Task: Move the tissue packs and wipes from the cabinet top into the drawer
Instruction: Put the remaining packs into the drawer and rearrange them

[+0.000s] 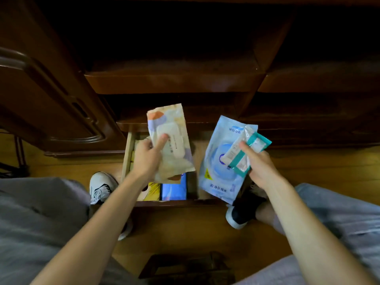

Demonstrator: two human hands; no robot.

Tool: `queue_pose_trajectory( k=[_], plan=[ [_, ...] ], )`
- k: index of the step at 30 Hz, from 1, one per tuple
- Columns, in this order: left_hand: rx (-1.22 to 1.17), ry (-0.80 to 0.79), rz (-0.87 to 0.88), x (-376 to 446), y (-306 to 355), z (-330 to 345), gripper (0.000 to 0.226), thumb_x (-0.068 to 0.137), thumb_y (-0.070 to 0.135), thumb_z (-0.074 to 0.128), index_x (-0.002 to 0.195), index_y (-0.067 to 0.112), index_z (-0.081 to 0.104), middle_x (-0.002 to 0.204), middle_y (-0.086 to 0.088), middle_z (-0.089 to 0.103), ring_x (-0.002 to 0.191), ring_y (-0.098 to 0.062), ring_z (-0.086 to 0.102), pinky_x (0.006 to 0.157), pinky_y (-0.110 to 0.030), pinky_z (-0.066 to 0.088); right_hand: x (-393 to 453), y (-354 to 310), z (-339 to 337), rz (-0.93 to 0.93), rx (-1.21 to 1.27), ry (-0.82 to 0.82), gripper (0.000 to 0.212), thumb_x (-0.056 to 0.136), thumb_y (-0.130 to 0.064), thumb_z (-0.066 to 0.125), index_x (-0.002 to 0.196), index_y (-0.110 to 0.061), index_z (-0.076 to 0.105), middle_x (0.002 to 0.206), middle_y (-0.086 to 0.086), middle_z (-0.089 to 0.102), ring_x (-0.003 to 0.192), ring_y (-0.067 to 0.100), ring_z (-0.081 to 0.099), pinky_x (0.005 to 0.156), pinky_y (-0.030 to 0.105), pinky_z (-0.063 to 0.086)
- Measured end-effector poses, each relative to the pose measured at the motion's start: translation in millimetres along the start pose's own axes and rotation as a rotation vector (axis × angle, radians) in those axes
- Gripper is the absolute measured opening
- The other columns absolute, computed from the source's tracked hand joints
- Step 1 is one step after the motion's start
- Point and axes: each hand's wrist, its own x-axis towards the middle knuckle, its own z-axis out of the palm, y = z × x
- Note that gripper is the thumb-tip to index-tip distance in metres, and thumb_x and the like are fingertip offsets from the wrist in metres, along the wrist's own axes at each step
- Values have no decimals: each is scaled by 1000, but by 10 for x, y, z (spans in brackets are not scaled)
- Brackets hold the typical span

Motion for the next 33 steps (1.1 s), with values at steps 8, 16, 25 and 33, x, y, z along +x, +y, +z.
queue_pose_trajectory(
  k=[8,16,25,33],
  plan=[
    [-12,-280,63,-167,-61,232,34,97,29,69,126,23,52,108,-3,77,99,-31,75,79,-45,64,-215,88,510,11,-3,-134,24,93,-25,71,114,-14,69,106,8,77,95,25,74,74,39,60],
    [-284,-250,-158,-69,-192,286,73,96,25,69,155,39,28,134,2,67,113,-25,71,93,-50,59,-326,99,612,69,33,-125,28,92,-34,71,114,-17,66,103,4,78,92,20,76,63,31,59],
    [-392,-131,-350,-15,-325,170,32,90,31,77,118,22,64,101,-4,80,81,-21,78,60,-34,60,-295,-76,323,66,230,-132,38,97,-41,59,132,-25,59,123,8,72,110,25,70,84,47,60],
    [-267,-251,-227,-154,-306,447,28,104,36,49,120,19,65,107,-11,77,93,-26,77,69,-35,62,-463,310,753,-37,-334,-152,62,93,-41,69,138,-13,37,114,2,67,90,2,72,66,21,59]
  ],
)
